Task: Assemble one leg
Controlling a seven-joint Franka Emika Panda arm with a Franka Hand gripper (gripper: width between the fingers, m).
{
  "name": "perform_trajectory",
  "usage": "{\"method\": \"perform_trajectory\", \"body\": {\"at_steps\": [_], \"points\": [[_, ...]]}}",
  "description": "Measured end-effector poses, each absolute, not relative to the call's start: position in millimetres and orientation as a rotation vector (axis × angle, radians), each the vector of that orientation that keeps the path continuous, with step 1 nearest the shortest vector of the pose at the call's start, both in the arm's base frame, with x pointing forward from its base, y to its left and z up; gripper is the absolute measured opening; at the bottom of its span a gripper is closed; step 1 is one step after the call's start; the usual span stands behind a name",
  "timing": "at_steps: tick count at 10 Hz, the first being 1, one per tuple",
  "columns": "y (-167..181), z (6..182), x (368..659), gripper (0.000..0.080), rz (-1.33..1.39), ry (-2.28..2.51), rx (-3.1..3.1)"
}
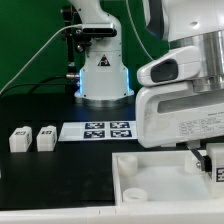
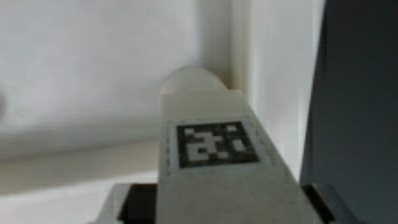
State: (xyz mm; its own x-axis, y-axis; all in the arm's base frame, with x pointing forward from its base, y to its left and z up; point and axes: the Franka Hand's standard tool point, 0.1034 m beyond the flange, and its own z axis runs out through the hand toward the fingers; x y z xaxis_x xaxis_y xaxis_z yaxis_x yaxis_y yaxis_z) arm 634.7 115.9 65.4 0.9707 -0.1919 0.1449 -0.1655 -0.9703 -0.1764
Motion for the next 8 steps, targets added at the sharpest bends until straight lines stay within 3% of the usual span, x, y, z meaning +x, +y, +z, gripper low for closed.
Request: {"method": "perform_trajectory", "body": {"at_steps": [8], "points": [[113.6, 63.9, 629.3, 0.031, -0.078, 1.519, -2.383]]}}
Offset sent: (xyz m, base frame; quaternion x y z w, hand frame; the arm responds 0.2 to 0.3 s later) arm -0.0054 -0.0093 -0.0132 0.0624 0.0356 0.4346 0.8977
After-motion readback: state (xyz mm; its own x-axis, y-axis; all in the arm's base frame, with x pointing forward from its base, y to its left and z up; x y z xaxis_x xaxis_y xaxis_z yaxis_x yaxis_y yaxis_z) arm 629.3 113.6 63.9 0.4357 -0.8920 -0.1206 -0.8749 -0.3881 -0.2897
